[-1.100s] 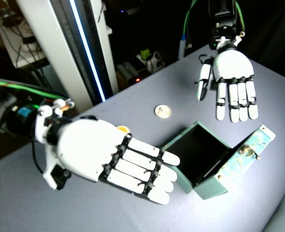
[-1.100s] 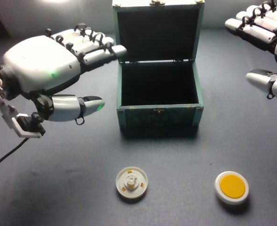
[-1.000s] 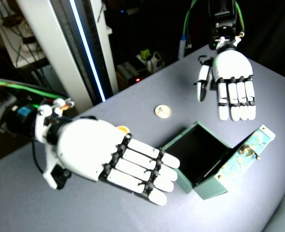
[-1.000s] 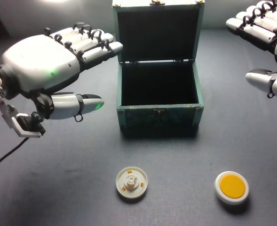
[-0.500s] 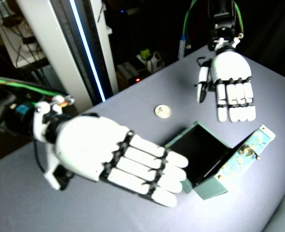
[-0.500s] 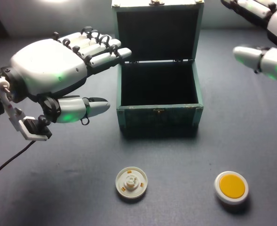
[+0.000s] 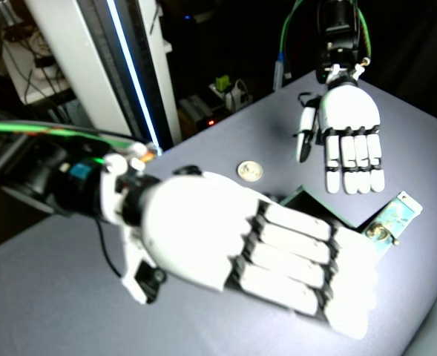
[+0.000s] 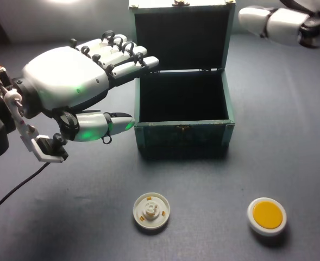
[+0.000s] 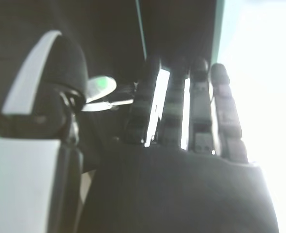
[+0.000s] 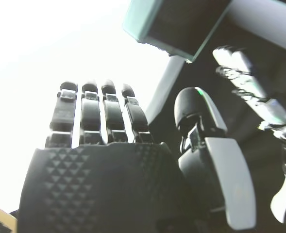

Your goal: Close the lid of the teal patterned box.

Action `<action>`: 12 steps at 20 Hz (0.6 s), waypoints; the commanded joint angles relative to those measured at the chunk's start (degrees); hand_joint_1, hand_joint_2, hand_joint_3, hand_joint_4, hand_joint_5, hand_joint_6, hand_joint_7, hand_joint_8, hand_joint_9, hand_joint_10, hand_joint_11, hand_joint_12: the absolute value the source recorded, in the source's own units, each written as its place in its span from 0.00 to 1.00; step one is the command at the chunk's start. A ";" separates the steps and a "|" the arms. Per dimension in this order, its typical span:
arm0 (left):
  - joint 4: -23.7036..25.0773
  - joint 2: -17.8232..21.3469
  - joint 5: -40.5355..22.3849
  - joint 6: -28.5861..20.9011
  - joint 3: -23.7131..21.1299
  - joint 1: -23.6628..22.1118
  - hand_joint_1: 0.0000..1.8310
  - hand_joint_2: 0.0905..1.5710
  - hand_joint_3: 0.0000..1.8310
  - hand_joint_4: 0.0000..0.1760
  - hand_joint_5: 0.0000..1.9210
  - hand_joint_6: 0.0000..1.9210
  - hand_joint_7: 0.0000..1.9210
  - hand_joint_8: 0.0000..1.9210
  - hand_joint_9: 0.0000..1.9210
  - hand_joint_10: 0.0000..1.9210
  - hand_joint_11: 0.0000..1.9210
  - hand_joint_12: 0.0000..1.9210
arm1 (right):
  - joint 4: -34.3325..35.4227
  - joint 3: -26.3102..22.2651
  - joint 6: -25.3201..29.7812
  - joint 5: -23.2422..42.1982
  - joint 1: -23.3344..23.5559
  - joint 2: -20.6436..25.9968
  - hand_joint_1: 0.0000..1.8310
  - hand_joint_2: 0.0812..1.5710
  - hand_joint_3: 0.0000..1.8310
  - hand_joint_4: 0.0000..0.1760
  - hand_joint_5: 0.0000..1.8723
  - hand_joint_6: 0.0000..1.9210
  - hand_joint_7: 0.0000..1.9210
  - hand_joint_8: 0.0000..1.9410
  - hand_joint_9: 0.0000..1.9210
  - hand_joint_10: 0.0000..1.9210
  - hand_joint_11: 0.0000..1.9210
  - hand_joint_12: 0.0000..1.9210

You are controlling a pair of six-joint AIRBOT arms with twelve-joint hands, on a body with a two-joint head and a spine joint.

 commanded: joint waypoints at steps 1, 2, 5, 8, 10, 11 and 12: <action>-1.14 -0.23 -6.35 -0.10 0.34 -0.59 0.12 0.88 0.00 0.12 0.00 0.00 0.00 0.00 0.00 0.00 0.00 0.00 | -0.49 0.95 -0.05 4.50 1.37 -0.69 0.07 0.89 0.00 0.00 0.00 0.00 0.00 0.00 0.00 0.00 0.00 0.25; -1.05 -0.45 -6.35 -0.13 0.49 -0.59 0.11 0.88 0.00 0.07 0.00 0.00 0.00 0.00 0.00 0.00 0.00 0.00 | 0.13 1.99 -0.05 3.74 1.81 -1.67 0.09 0.89 0.00 0.00 0.00 0.00 0.00 0.00 0.00 0.00 0.00 0.19; -0.26 -1.42 -6.37 -1.11 1.24 -0.75 0.11 0.89 0.00 0.07 0.00 0.00 0.00 0.00 0.00 0.00 0.00 0.00 | 1.82 5.10 -0.05 1.31 2.71 -4.38 0.06 0.87 0.00 0.00 0.00 0.00 0.00 0.00 0.00 0.00 0.00 0.33; 0.63 -1.91 -6.74 -2.26 1.60 -0.75 0.09 0.89 0.00 0.02 0.01 0.00 0.00 0.00 0.00 0.00 0.00 0.00 | 2.77 7.32 -0.05 -0.95 2.99 -6.21 0.06 0.86 0.00 0.00 0.00 0.00 0.00 0.00 0.00 0.00 0.00 0.67; 0.72 -1.96 -7.01 -2.30 1.60 -0.75 0.11 0.89 0.00 0.00 0.01 0.00 0.00 0.00 0.00 0.00 0.01 0.00 | 3.15 7.95 -0.05 -1.85 2.99 -6.68 0.09 0.86 0.00 0.00 0.02 0.00 0.09 0.01 0.11 0.08 0.00 0.80; 0.72 -1.96 -7.08 -2.32 1.60 -0.75 0.12 0.89 0.00 0.01 0.02 0.00 0.00 0.00 0.00 0.00 0.00 0.06 | 3.37 7.96 -0.05 -1.89 2.99 -6.68 0.10 0.86 0.00 0.00 0.04 0.00 0.13 0.01 0.13 0.12 0.00 0.82; 0.68 -1.95 -7.16 -2.33 1.63 -0.73 0.12 0.89 0.00 0.05 0.01 0.00 0.00 0.00 0.00 0.00 0.00 0.15 | 3.39 7.94 -0.04 -2.03 2.98 -6.68 0.09 0.87 0.00 0.00 0.09 0.01 0.17 0.01 0.14 0.19 0.00 0.85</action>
